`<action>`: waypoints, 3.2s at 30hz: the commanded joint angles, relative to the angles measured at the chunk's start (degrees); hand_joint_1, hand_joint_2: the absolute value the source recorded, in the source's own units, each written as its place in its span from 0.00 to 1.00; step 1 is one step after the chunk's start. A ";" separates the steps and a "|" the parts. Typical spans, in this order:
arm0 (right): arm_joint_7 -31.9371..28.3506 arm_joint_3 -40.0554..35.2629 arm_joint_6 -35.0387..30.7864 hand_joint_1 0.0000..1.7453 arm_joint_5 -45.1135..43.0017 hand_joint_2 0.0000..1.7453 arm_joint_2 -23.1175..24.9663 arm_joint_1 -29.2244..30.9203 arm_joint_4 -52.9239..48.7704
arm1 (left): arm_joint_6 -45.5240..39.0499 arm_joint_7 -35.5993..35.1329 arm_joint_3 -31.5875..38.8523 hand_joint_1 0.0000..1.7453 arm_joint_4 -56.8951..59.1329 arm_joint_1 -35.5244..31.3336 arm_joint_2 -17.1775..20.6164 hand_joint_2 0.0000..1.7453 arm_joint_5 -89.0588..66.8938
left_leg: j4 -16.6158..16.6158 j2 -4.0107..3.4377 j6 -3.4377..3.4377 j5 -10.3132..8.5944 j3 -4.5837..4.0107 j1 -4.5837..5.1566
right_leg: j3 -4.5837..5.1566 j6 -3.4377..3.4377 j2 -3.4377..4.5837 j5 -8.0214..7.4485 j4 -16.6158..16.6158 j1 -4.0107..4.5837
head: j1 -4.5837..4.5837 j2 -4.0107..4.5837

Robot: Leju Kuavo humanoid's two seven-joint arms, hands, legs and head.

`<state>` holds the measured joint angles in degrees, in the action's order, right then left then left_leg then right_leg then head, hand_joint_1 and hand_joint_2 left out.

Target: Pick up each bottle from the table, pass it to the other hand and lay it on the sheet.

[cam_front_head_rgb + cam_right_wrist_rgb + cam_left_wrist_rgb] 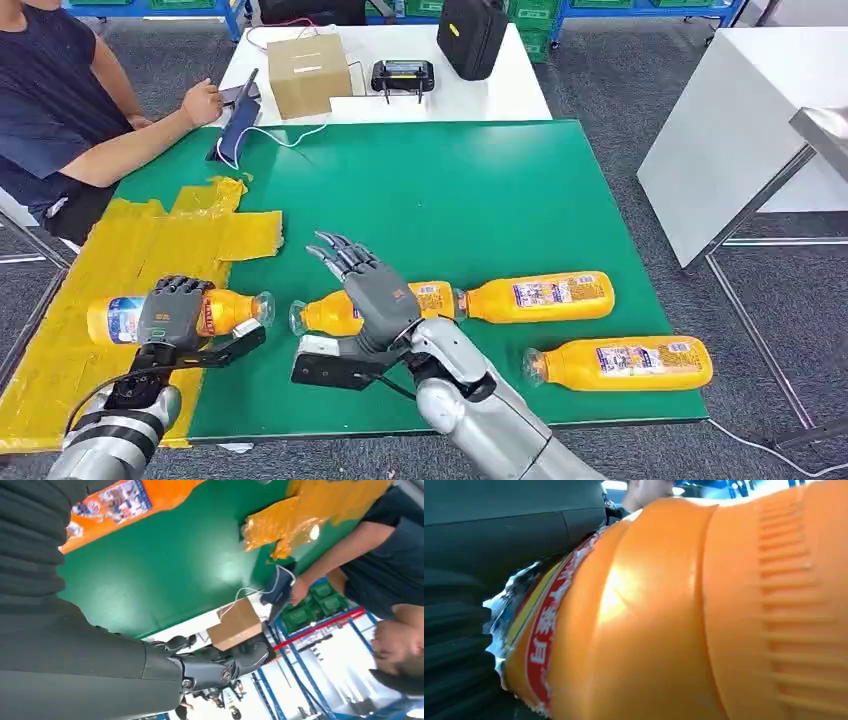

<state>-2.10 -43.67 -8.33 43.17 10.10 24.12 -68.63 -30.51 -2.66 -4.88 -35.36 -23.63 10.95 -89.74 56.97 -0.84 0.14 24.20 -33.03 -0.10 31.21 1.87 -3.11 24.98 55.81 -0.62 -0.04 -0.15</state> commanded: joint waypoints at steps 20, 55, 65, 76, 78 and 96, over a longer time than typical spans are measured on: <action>-3.12 4.43 6.70 0.00 -4.83 1.00 3.11 20.35 42.21 | 7.49 18.51 -1.92 0.00 13.53 -3.10 1.31 0.00 5.47 | -0.29 -0.04 -0.07 -1.08 -0.70 0.10 | 0.50 -0.17 0.15 -0.74 0.24 -0.14 | 0.00 0.00; 6.00 -4.93 19.62 0.00 5.20 1.00 3.27 19.08 53.22 | 60.51 40.04 17.31 0.00 -14.24 0.78 -9.73 0.00 83.87 | -0.13 0.11 0.03 -1.05 -1.40 0.02 | 1.15 -0.04 -0.01 -0.74 0.20 -0.05 | 0.00 0.00; 8.88 -5.63 28.87 1.00 5.96 1.00 1.05 16.14 55.22 | 60.87 41.10 14.76 0.00 -8.23 -3.59 -10.98 0.00 84.38 | -0.20 0.39 0.01 -1.12 -1.25 -0.01 | 1.57 -0.04 -0.37 -0.72 0.06 -0.01 | -0.02 0.00; 7.51 3.75 10.18 1.00 0.81 1.00 2.20 15.98 52.92 | 60.64 34.61 17.17 0.00 -15.24 0.52 -12.13 0.00 91.82 | -0.27 0.22 -0.01 -1.00 -0.88 0.00 | 1.22 -0.11 -0.11 -0.69 -0.03 -0.03 | 0.00 0.00; 0.87 8.86 -0.53 1.00 -2.43 1.00 2.99 14.52 50.08 | 60.20 31.83 18.25 0.00 -22.99 5.14 -13.40 0.00 95.84 | -0.31 0.02 0.00 -0.97 -0.87 0.03 | 1.06 -0.10 0.08 -0.73 -0.05 -0.06 | 0.00 0.00; -13.41 12.41 -7.77 1.00 -11.91 1.00 5.12 -1.31 14.75 | 46.82 26.68 14.46 0.00 -44.75 18.99 -18.45 1.00 98.92 | -0.12 -0.27 -0.01 -0.90 -1.92 0.01 | 1.83 -0.21 0.21 -0.77 0.23 0.01 | 0.00 0.00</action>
<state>-15.48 -31.02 -16.37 32.35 16.66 23.50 -47.59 16.79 24.48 10.56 -77.70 -5.16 -6.60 9.16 56.83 -1.24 0.14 23.24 -35.04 -0.06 33.17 1.68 -2.97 24.15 56.05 -0.62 -0.04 -0.15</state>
